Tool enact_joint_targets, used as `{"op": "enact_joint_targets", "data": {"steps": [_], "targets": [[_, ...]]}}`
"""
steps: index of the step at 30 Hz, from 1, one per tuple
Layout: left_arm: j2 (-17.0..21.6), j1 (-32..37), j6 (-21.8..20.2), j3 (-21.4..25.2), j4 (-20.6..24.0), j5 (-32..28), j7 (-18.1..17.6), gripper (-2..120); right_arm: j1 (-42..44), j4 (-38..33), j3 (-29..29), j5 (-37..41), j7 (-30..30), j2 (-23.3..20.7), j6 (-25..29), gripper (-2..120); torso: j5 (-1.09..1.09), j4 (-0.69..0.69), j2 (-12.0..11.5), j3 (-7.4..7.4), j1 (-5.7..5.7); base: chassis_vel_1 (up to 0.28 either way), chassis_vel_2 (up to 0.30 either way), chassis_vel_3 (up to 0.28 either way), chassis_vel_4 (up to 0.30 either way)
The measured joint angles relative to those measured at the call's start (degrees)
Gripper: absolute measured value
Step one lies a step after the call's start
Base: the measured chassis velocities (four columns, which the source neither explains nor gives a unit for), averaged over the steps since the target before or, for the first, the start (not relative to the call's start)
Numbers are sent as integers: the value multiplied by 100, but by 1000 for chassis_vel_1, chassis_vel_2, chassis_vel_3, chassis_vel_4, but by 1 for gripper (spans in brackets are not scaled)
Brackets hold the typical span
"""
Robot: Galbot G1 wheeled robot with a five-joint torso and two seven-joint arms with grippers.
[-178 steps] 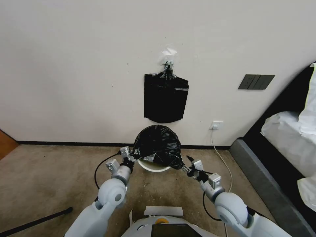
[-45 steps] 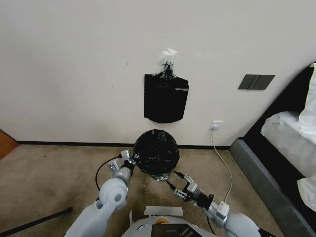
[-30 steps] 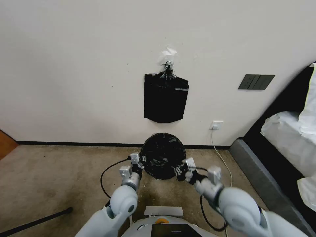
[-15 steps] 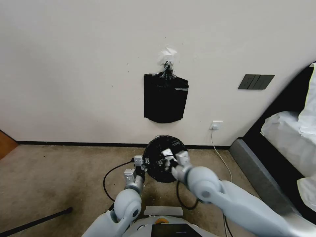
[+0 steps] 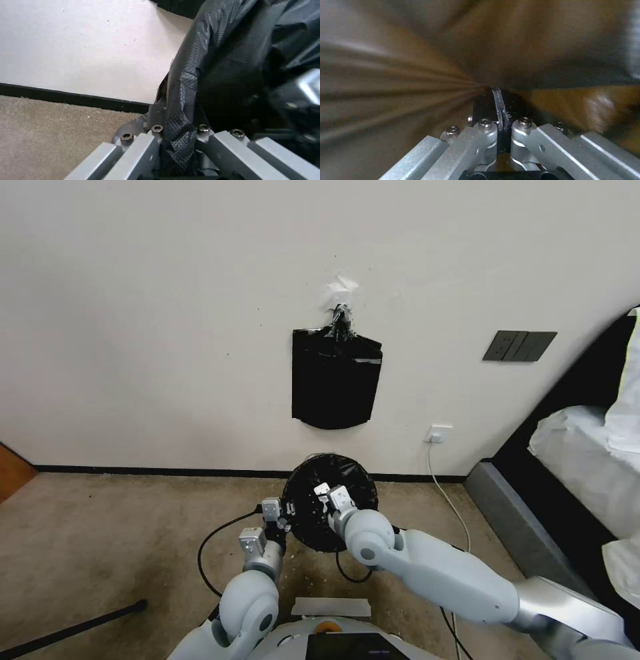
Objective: Place a trash bag onto the trash bin.
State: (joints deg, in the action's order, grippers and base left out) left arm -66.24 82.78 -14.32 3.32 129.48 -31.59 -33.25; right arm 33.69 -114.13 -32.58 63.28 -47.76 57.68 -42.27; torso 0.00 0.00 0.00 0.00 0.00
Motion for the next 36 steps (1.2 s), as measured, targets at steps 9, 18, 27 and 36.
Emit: {"op": "enact_joint_targets", "data": {"steps": [9, 18, 27, 36], "targets": [[-3, 21, -4, -1, 26, -8, 7, 1, -23, 272, -5, -82, 45, 89, 7, 0, 0, 0, 0, 0, 0, 0, 0, 0, 0], [19, 19, -8, 1, 44, -22, 23, 1, -28, 443, 27, -87, 61, 115, 13, 0, 0, 0, 0, 0, 0, 0, 0, 0, 0], [12, 15, -61, 30, 11, -121, -6, 1, 9, -13, 207, 0, 152, -21, 17, 0, 1, 0, 0, 0, 0, 0, 0, 0, 0], [-213, -258, -595, 64, -239, -1253, -797, 1, 335, -1479, 627, 345, 502, -900, 20, 28, 1, 0, 0, 0, 0, 0, 0, 0, 0]]}}
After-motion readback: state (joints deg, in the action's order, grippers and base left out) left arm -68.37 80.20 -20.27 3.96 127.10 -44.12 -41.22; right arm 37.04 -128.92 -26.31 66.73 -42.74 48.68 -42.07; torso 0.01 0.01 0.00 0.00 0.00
